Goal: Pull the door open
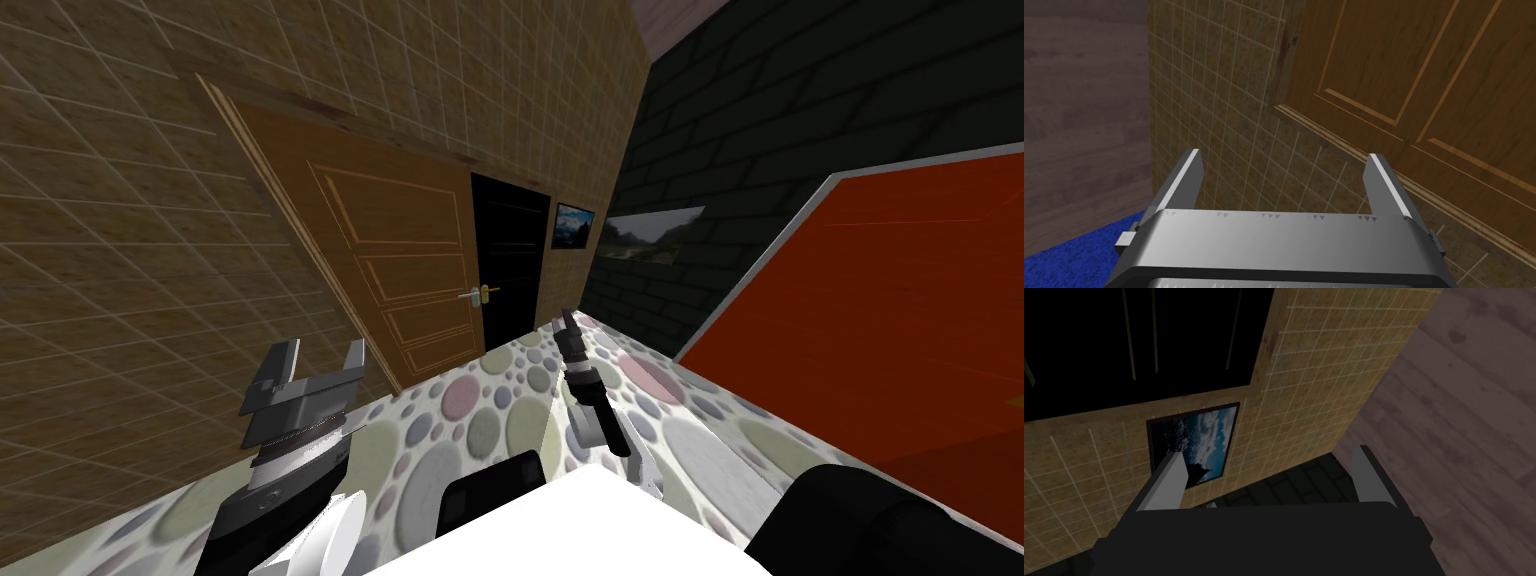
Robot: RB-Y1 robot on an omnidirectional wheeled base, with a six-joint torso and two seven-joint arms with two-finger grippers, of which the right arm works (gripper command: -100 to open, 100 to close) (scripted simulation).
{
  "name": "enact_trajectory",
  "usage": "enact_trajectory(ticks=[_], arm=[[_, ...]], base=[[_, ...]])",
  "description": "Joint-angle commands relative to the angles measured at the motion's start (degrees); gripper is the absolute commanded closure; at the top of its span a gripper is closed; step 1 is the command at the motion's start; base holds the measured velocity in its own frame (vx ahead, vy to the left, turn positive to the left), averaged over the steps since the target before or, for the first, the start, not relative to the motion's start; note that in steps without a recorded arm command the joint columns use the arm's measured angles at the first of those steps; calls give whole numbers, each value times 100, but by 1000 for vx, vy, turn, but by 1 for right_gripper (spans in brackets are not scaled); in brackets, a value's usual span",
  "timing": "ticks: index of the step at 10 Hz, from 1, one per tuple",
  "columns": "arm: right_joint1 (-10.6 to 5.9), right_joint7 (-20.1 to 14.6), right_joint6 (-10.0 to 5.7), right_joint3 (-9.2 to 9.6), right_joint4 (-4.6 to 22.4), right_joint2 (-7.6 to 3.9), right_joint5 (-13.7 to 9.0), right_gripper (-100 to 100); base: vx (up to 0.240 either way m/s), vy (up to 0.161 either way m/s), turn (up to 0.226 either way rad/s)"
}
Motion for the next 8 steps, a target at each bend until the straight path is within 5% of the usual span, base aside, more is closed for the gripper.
enact_trajectory(ticks=[1, 8], arm=[[-90, -58, 5, -22, 177, -39, 27, -100], [-560, -331, 70, -132, 1049, -208, 165, -100]], base=[[108, -1, 58], [98, 1, 64]])
